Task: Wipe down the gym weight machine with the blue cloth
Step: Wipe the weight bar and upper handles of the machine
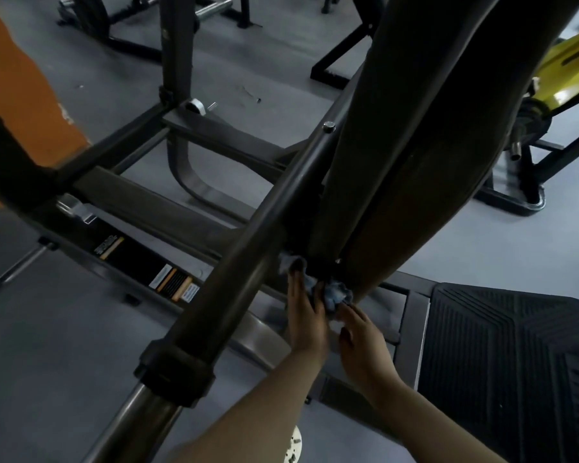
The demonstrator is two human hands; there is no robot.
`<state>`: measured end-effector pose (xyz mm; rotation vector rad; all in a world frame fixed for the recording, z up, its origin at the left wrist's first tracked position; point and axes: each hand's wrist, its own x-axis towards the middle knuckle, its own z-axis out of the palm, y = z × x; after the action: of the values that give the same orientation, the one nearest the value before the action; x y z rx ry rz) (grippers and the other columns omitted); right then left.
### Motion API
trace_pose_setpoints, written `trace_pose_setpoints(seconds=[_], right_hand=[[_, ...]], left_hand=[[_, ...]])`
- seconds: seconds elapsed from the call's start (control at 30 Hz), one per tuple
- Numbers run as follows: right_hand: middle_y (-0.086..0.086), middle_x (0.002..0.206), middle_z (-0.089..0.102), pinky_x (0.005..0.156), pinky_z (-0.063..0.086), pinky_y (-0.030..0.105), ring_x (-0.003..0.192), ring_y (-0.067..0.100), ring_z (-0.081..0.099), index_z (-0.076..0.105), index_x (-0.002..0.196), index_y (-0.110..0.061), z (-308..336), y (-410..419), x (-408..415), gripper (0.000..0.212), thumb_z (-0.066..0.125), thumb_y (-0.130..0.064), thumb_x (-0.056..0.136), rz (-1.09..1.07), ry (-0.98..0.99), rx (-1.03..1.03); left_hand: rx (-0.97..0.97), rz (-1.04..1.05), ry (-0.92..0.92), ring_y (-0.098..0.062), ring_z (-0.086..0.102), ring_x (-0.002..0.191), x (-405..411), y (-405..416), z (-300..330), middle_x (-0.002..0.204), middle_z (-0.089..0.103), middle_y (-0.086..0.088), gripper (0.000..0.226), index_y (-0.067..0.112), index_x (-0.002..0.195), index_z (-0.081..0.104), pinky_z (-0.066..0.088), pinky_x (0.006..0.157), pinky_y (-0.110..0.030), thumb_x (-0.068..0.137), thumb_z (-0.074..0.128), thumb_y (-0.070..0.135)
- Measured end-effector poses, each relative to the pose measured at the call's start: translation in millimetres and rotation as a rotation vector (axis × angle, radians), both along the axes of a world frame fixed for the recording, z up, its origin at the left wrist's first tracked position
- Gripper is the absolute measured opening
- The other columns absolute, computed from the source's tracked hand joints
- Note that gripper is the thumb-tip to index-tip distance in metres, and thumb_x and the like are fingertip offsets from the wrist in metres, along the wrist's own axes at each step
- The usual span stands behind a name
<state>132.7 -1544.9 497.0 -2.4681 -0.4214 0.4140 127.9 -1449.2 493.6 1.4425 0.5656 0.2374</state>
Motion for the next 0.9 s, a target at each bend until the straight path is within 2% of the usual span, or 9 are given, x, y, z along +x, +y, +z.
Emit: trace_pose_setpoints(seconds=[0.1,0.23,0.33,0.4,0.47,0.53,0.63,0.77,0.9], right_hand=[[0.002,0.113,0.062,0.086,0.048,0.02,0.101,0.014,0.06,0.053,0.108,-0.026,9,8,2,0.039,0.044,0.008,0.093,-0.288,0.379,0.353],[0.007,0.093,0.065,0.085,0.051,0.034,0.088,0.019,0.06,0.06,0.111,-0.008,19,17,6,0.027,0.044,0.005,0.094,-0.584,0.779,0.764],[0.013,0.095,0.066,0.069,0.056,0.024,0.085,0.02,0.062,0.061,0.106,-0.005,18,24,8,0.03,0.039,0.011,0.092,-0.725,0.941,1.053],[0.016,0.1,0.065,0.072,0.056,0.025,0.09,0.024,0.062,0.06,0.109,-0.003,14,28,11,0.033,0.037,0.013,0.091,-0.775,0.981,1.156],[0.015,0.098,0.066,0.081,0.054,0.029,0.092,0.024,0.062,0.062,0.106,-0.004,9,32,14,0.031,0.039,0.011,0.092,-0.789,0.977,1.147],[0.012,0.093,0.068,0.083,0.052,0.031,0.087,0.02,0.064,0.063,0.104,-0.005,2,35,17,0.024,0.044,0.005,0.093,-0.809,0.966,1.058],[0.006,0.088,0.067,0.072,0.05,0.032,0.07,0.012,0.063,0.064,0.105,-0.015,-15,41,22,0.022,0.05,-0.002,0.094,-0.884,0.987,0.881],[0.01,0.092,0.067,0.091,0.049,0.043,0.09,0.025,0.063,0.061,0.1,-0.013,-38,44,29,0.021,0.048,0.001,0.092,-1.015,1.098,0.862],[0.013,0.092,0.068,0.062,0.05,0.035,0.082,0.024,0.066,0.059,0.105,-0.009,-62,46,31,0.016,0.051,-0.003,0.092,-1.05,1.087,0.823]], left_hand=[[-0.004,-0.046,0.117,-0.006,0.053,0.112,1,4,-11,0.139,0.046,-0.003,0.048,0.028,0.145,0.027,0.047,0.08,-0.011,0.099,0.04,0.022],[0.024,-0.101,0.123,-0.01,0.054,0.108,5,12,-4,0.127,0.053,-0.002,0.047,0.021,0.142,0.033,0.045,0.069,-0.01,0.097,0.032,0.037],[0.124,-0.188,0.148,0.007,0.062,0.076,-1,20,-6,0.098,0.06,0.004,0.03,0.018,0.126,0.046,0.046,0.057,-0.005,0.099,0.036,0.01],[0.071,-0.215,0.196,0.01,0.058,0.083,0,22,-7,0.105,0.058,0.004,0.029,0.023,0.118,0.046,0.043,0.065,-0.003,0.096,0.044,0.004],[0.089,-0.191,0.25,-0.005,0.053,0.106,5,24,-14,0.12,0.054,-0.001,0.032,0.018,0.125,0.047,0.04,0.08,-0.011,0.094,0.05,0.01],[0.19,-0.161,0.304,-0.016,0.051,0.114,13,28,-23,0.124,0.055,-0.007,0.033,0.008,0.126,0.049,0.039,0.087,-0.02,0.093,0.051,0.01],[0.218,-0.194,0.364,-0.021,0.053,0.114,20,36,-32,0.122,0.056,-0.007,0.034,0.006,0.126,0.051,0.042,0.092,-0.026,0.092,0.051,0.004],[0.203,-0.206,0.449,-0.026,0.058,0.107,23,36,-47,0.114,0.063,-0.011,0.033,0.007,0.121,0.054,0.048,0.094,-0.04,0.089,0.051,0.003],[0.036,-0.133,0.47,-0.022,0.059,0.102,24,32,-60,0.112,0.061,-0.008,0.029,0.008,0.12,0.052,0.048,0.088,-0.032,0.091,0.049,0.004]])
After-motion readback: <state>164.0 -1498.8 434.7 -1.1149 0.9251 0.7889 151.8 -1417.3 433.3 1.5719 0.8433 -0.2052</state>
